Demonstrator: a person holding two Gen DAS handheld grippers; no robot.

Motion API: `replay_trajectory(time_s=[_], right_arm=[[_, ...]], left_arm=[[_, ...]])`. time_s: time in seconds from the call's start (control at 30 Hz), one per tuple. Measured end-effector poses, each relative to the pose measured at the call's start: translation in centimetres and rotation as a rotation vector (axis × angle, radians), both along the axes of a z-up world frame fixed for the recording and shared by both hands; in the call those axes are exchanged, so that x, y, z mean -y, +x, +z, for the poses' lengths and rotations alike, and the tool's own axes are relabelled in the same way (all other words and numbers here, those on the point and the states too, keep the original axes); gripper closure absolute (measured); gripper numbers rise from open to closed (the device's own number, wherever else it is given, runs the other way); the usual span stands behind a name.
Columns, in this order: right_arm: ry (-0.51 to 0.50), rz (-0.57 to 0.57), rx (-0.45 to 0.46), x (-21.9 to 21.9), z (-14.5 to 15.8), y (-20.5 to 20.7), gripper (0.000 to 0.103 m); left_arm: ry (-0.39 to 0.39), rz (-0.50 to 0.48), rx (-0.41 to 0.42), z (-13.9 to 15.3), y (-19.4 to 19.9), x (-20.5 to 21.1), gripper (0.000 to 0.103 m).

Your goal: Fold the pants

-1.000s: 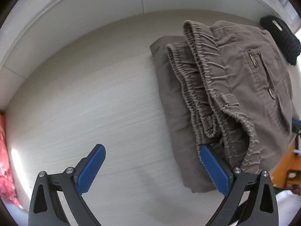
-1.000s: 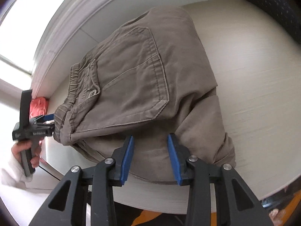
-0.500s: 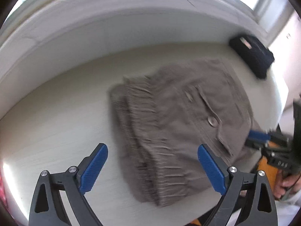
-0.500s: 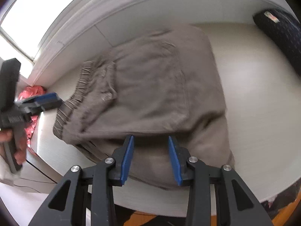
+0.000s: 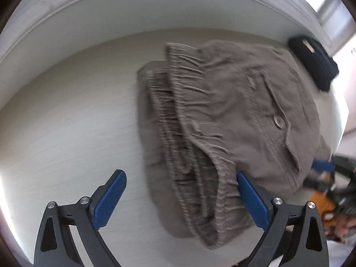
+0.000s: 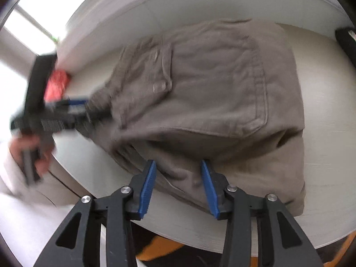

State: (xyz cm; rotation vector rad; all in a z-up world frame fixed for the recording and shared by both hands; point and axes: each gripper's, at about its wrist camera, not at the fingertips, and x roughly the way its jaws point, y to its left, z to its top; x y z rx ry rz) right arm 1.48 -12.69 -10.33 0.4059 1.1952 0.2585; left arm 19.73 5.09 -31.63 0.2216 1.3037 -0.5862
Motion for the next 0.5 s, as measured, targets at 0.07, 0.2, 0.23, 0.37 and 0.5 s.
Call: replay_trajectory(time_s=[0.07, 0.2, 0.23, 0.37, 0.5], right_arm=[[-0.055, 0.028, 0.012, -0.7, -0.1, 0.0, 0.065], [-0.273, 0.163, 0.076, -3.9, 0.1, -0.6, 0.069], [-0.305, 0.182, 0.086, -4.3, 0.3, -0.6, 0.077], [-0.216, 0.149, 0.106, -2.7, 1.7, -1.1, 0.092], [-0.149, 0.133, 0.086, -1.9, 1.7, -1.9, 0.1]], left_arm=[[0.015, -0.018, 0.002, -0.7, 0.0, -0.1, 0.0], [0.072, -0.063, 0.078, -0.6, -0.6, 1.2, 0.0], [0.076, -0.064, 0.082, -0.6, -0.6, 1.4, 0.0], [0.049, -0.052, 0.069, -0.6, -0.3, 2.5, 0.0], [0.038, -0.035, 0.062, -0.6, 0.4, 1.0, 0.0]])
